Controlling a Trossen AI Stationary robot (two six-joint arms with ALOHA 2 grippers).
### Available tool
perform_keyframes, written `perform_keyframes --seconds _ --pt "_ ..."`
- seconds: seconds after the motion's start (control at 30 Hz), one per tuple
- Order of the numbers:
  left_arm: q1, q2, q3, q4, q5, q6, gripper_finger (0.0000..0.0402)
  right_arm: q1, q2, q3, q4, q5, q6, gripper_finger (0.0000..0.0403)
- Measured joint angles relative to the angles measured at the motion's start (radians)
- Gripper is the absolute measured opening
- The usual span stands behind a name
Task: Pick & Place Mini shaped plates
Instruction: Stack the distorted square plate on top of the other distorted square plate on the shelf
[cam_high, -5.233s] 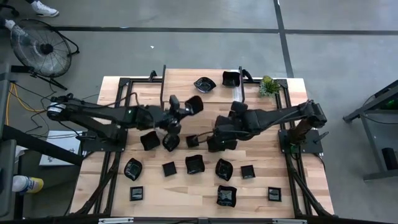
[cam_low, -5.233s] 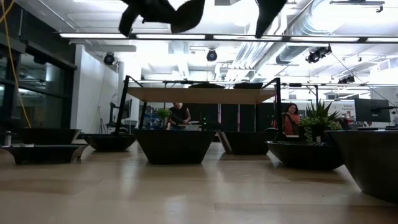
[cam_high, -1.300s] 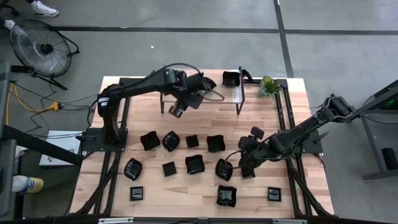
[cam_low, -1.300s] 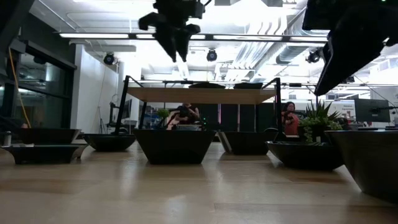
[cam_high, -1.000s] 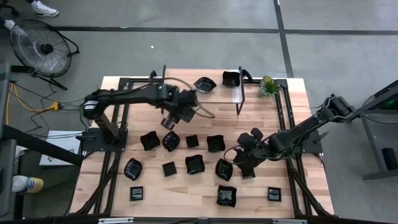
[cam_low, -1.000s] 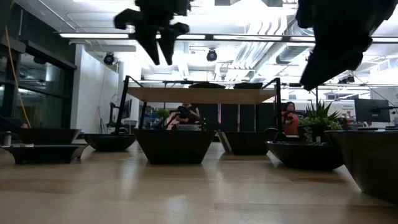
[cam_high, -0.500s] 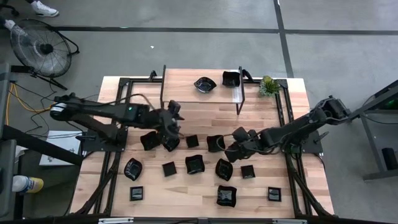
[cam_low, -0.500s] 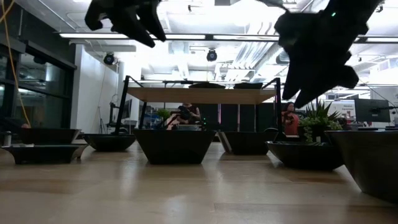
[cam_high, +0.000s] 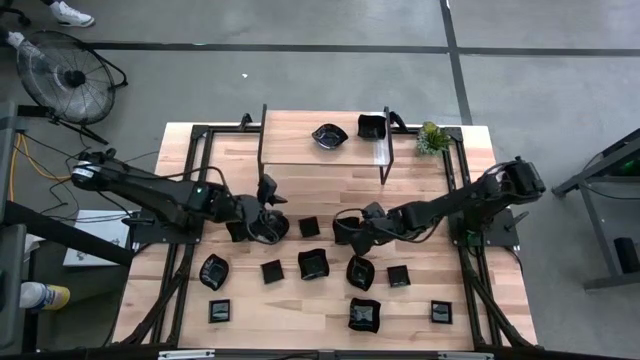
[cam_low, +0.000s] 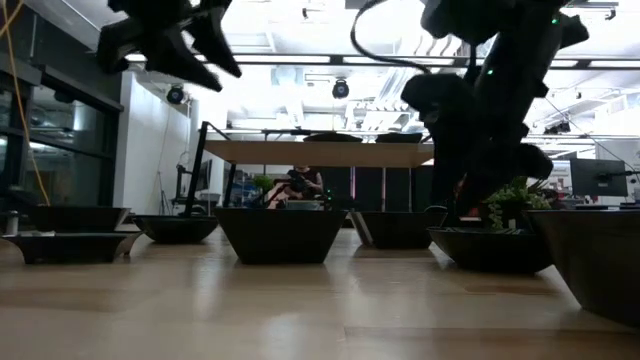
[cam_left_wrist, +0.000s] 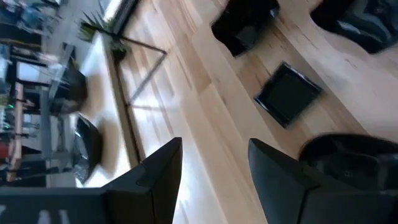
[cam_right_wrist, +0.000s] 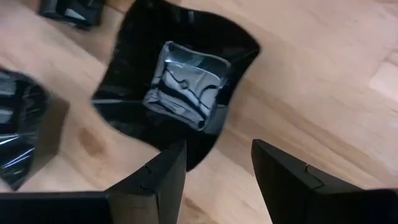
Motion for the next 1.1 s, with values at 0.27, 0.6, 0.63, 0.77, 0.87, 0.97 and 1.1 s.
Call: perform_keyframes --seconds 0.27,0.6,0.63,0.77,0.87,0.97,1.1 --pt "0.001 0.0 -0.036 0.011 -0.002 -0.031 0.0178 -0.02 0.029 0.0 0.015 -0.006 -0.002 0.0177" --pt "0.003 0.0 -0.038 0.01 -0.008 -0.037 0.0178 -0.023 0.058 0.0 0.039 0.003 -0.003 0.0153" --pt "0.003 0.0 -0.038 0.01 -0.008 -0.038 0.0178 -0.026 0.058 0.0 0.043 0.002 -0.008 0.0145" --pt "0.003 0.0 -0.038 0.01 -0.008 -0.039 0.0178 -0.037 0.058 0.0 0.05 -0.012 -0.031 0.0115" --pt "0.003 0.0 -0.038 0.01 -0.008 -0.04 0.0178 -0.047 0.055 0.0 0.048 -0.021 -0.057 0.009" --pt "0.003 0.0 -0.038 0.011 -0.008 -0.04 0.0178 -0.053 0.051 0.0 0.046 -0.031 -0.075 0.0064" --pt "0.003 0.0 -0.038 0.016 -0.008 -0.043 0.0178 -0.061 0.044 0.0 0.043 -0.039 -0.108 0.0022"
